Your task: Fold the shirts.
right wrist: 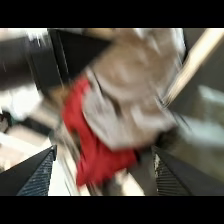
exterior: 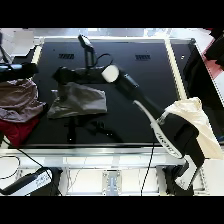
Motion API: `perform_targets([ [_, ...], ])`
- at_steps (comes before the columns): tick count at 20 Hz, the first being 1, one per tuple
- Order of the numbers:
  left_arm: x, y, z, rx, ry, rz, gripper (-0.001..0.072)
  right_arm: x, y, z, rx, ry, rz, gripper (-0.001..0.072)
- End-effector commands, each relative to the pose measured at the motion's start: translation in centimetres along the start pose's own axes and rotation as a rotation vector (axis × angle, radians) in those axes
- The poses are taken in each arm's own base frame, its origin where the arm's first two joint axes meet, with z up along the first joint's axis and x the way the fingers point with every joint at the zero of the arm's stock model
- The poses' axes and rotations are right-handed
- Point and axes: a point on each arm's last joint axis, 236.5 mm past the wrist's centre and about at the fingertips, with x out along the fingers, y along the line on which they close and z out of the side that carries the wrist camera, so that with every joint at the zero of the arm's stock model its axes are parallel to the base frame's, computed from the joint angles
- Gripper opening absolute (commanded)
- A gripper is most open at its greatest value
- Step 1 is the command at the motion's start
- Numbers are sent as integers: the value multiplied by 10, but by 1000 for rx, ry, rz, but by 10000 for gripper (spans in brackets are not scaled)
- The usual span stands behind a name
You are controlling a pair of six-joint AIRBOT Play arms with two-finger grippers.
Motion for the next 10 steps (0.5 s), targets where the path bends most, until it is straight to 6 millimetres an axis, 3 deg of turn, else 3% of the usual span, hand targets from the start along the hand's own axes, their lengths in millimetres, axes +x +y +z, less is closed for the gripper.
perform_targets([
  [1, -16, 10, -4, -12, 16, 19, 13, 1, 16, 21, -133, -102, -22, 650],
  [3, -16, 9, -7, -13, 27, 15, 13, -25, -27, 13, -235, 50, -135, 632],
  [5, -16, 9, -7, -13, 28, 15, 13, -72, -105, 7, -277, 230, -337, 501],
  [6, -16, 9, -8, -14, 29, 14, 13, -101, -148, 6, -243, 298, -451, 502],
  [8, -16, 9, -8, -14, 32, 13, 13, -152, -225, 3, -64, 343, -626, 503],
  [10, -16, 8, -8, -18, 30, 8, 13, -183, -283, -6, 195, 304, -710, 533],
])
